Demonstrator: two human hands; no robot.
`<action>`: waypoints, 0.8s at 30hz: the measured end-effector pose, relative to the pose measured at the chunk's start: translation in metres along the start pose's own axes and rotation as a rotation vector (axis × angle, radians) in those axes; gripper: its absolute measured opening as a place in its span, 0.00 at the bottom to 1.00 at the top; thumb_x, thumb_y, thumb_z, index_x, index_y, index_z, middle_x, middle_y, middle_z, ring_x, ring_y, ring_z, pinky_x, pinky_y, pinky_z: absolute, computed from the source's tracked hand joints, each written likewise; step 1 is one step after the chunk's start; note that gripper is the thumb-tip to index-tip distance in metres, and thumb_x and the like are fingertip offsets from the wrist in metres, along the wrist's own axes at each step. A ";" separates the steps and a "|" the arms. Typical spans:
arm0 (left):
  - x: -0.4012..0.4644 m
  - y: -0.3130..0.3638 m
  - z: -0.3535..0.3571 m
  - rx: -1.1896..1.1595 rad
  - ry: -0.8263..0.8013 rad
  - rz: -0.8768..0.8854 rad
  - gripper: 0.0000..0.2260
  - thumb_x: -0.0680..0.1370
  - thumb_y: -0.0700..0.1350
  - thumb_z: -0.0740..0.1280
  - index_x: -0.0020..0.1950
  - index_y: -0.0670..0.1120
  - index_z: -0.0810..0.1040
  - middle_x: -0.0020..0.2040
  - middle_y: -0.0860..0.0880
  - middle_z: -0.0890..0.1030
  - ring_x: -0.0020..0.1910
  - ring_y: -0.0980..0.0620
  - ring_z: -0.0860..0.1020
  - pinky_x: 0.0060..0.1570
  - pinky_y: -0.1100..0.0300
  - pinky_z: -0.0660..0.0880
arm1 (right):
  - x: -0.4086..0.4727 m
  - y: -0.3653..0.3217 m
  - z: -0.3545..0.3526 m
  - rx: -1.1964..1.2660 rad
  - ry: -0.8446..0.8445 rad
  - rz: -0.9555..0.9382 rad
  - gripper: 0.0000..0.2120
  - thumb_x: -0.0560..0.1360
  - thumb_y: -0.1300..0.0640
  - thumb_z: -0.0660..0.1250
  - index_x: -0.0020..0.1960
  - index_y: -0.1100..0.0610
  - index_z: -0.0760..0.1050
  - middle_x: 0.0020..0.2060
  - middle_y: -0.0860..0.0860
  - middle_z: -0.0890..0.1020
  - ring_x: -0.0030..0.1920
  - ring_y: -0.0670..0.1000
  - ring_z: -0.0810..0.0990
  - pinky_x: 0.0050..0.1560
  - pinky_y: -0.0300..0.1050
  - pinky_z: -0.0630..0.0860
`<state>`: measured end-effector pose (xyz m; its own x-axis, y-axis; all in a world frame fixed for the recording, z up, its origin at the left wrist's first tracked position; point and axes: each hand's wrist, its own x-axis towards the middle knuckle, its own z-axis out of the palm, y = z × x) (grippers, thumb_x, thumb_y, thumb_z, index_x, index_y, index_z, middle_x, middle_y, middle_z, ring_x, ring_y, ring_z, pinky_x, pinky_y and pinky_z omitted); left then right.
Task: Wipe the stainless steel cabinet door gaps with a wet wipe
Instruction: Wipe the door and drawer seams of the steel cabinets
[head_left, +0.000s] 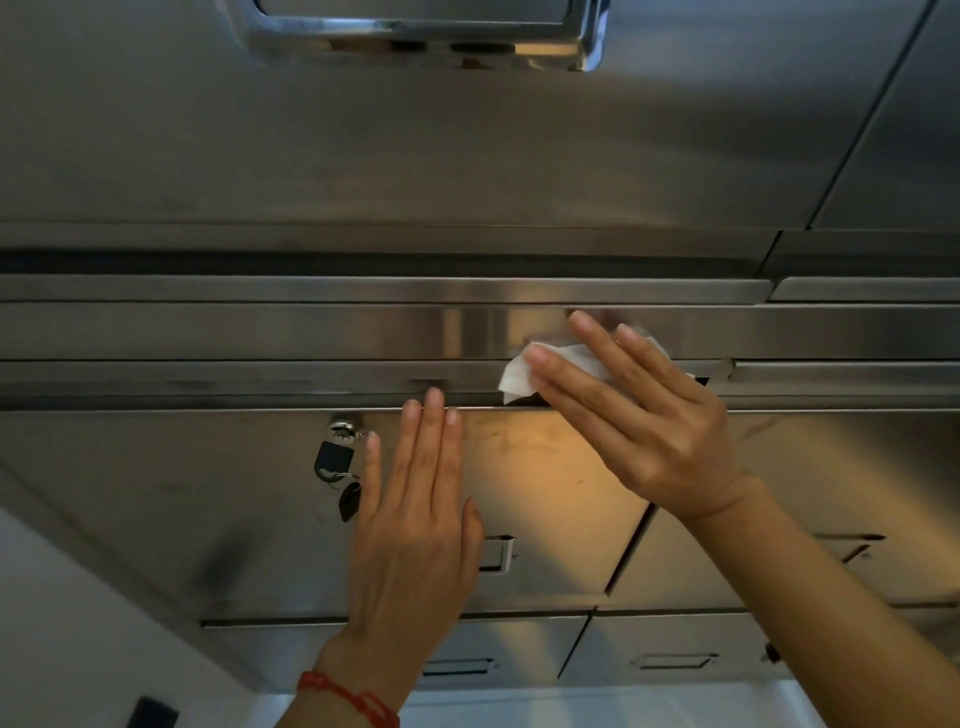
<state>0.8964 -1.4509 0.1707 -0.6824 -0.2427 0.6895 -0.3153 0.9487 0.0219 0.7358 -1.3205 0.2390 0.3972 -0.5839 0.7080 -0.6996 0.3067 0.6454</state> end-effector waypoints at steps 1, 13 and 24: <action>0.000 0.000 0.000 0.001 0.004 -0.003 0.27 0.75 0.45 0.57 0.72 0.36 0.58 0.72 0.37 0.62 0.72 0.40 0.61 0.69 0.41 0.56 | -0.001 -0.001 0.000 0.000 0.005 0.010 0.13 0.77 0.65 0.66 0.62 0.61 0.76 0.62 0.56 0.76 0.63 0.59 0.73 0.66 0.51 0.68; 0.000 0.002 0.003 0.048 0.016 -0.007 0.27 0.75 0.45 0.57 0.72 0.34 0.59 0.72 0.36 0.61 0.72 0.39 0.61 0.70 0.41 0.56 | -0.003 0.003 -0.002 0.025 0.007 -0.007 0.13 0.76 0.65 0.66 0.60 0.61 0.78 0.61 0.55 0.77 0.62 0.58 0.75 0.65 0.53 0.70; -0.001 0.004 0.004 0.042 0.008 -0.015 0.27 0.76 0.45 0.55 0.72 0.35 0.57 0.72 0.35 0.62 0.71 0.37 0.61 0.69 0.41 0.56 | -0.018 0.019 -0.004 0.029 -0.037 -0.097 0.13 0.76 0.65 0.67 0.61 0.61 0.77 0.61 0.56 0.77 0.62 0.57 0.76 0.63 0.51 0.72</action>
<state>0.8929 -1.4476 0.1674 -0.6725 -0.2548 0.6949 -0.3527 0.9357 0.0019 0.7176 -1.3006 0.2396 0.4420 -0.6377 0.6308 -0.6757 0.2258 0.7017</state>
